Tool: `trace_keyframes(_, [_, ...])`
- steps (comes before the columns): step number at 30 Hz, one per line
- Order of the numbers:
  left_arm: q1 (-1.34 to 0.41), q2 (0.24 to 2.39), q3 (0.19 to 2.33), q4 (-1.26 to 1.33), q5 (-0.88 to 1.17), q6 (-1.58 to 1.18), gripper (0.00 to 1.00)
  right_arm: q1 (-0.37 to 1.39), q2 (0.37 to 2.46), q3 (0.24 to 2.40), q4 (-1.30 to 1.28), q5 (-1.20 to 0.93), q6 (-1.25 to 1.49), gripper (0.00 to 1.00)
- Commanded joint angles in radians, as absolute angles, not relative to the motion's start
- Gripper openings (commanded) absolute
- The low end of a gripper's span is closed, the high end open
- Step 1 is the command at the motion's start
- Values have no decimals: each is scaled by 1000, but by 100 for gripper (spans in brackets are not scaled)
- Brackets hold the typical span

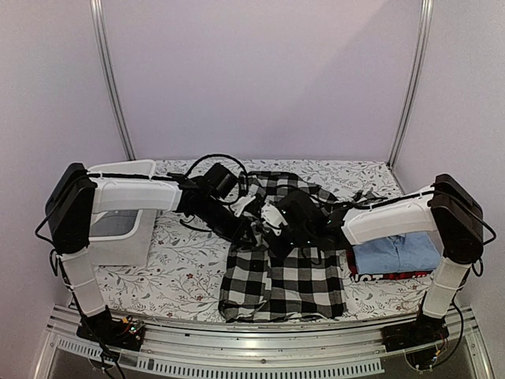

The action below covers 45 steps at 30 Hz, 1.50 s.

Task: Fold and stack the long sleeve shirts
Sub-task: Pick up the sleeve from the 1/3-folded shirt, then pass from the right arm to the left

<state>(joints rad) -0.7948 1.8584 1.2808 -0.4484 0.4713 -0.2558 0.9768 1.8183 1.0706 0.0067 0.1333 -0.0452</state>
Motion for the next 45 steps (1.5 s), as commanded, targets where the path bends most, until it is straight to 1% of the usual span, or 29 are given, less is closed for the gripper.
trace_keyframes(1, [-771,1834,1344,-486,640,-284,9,909,1758,1137,-108,-76,-68,0])
trace_keyframes(4, [-718,1854,1358,-462,672,-329,13,839,1775,1197,-155,-188,-54,0])
trace_keyframes(6, [-682,1884,1377,-448,675,-347,18,797,1823,1259,-192,-239,-45,0])
trace_keyframes(7, [-664,1903,1385,-435,678,-352,19,780,1858,1305,-207,-260,-39,0])
trace_keyframes(9, [-637,1957,1414,-414,680,-362,25,750,1944,1379,-231,-292,-22,0])
trace_keyframes(11, [-617,2003,1449,-418,664,-367,29,725,2027,1463,-264,-306,2,0])
trace_keyframes(12, [-609,2018,1461,-421,654,-367,33,718,2081,1500,-283,-303,29,0])
trace_keyframes(13, [-605,2025,1468,-421,647,-367,40,713,2119,1529,-292,-296,46,0])
trace_keyframes(15, [-604,2027,1470,-418,632,-364,47,707,2164,1562,-297,-279,65,1])
trace_keyframes(17, [-603,2021,1454,-410,607,-362,52,698,2189,1585,-296,-267,85,4])
trace_keyframes(18, [-603,2017,1444,-407,593,-361,53,692,2197,1594,-297,-262,92,5])
trace_keyframes(23, [-603,2014,1394,-366,581,-370,53,685,2217,1611,-291,-258,113,7])
trace_keyframes(26, [-604,2022,1388,-343,579,-375,52,685,2212,1609,-290,-251,116,8])
trace_keyframes(32, [-607,2043,1429,-337,599,-382,44,686,2206,1608,-291,-243,117,9])
trace_keyframes(36, [-616,2053,1449,-349,622,-385,34,686,2201,1604,-291,-235,121,12])
trace_keyframes(38, [-625,2057,1461,-376,612,-377,26,685,2193,1602,-294,-227,124,14])
trace_keyframes(40, [-634,2059,1470,-411,596,-370,16,685,2177,1599,-299,-216,131,18])
trace_keyframes(42, [-641,2051,1477,-441,593,-374,6,686,2157,1591,-302,-204,140,25])
trace_keyframes(44, [-654,2030,1469,-456,608,-392,1,686,2126,1583,-303,-191,145,31])
trace_keyframes(45, [-661,2017,1468,-464,621,-403,0,686,2111,1578,-304,-184,146,34])
